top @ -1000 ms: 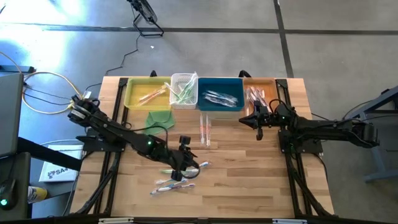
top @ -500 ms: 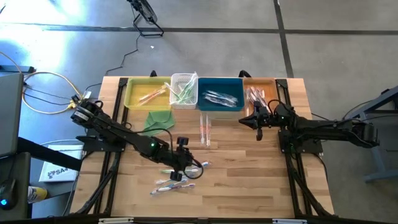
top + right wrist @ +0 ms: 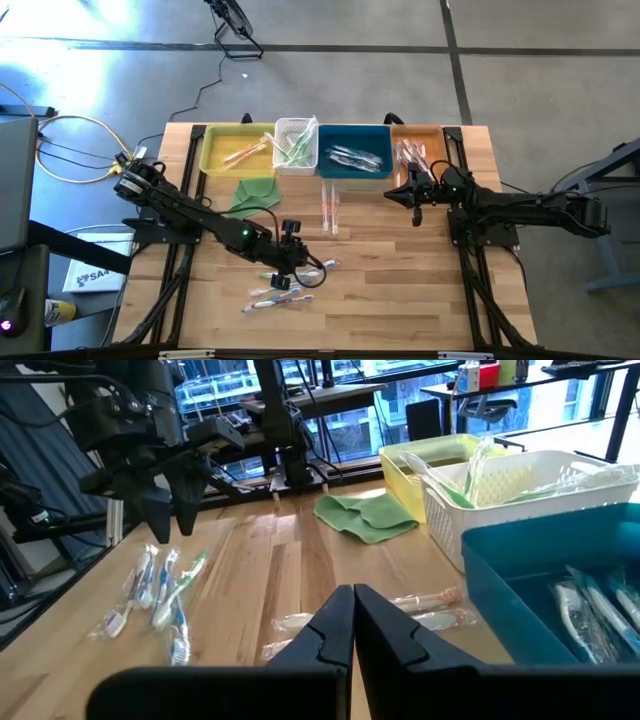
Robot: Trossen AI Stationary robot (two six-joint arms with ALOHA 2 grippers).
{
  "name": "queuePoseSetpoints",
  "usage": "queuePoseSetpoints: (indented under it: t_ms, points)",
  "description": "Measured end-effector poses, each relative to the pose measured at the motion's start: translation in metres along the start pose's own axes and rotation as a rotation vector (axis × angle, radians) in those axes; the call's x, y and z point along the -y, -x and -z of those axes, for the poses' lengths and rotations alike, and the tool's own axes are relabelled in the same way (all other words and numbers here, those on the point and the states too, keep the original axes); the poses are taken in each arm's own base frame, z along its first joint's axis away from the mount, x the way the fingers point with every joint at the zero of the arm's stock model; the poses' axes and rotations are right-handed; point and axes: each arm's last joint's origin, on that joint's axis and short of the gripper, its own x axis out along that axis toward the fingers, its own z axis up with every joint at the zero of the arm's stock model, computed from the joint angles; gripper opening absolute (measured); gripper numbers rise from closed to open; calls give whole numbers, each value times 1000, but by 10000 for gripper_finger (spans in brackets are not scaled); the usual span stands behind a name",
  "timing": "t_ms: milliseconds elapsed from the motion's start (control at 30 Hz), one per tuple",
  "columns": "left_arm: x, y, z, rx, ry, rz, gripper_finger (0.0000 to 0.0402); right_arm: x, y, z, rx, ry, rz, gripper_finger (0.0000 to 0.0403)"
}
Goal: Pick & Place Toothbrushes
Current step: Put the green toothbrush into the white bin
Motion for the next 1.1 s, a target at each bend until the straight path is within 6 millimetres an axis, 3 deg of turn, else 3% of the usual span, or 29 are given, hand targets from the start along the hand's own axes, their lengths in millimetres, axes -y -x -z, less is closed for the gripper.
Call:
queuePoseSetpoints:
  t_ms: [1100]
  points:
    - [0, 0, -2, 21, 7, 12, 136, 0, 0, 2, -22, -8, 2, 4]
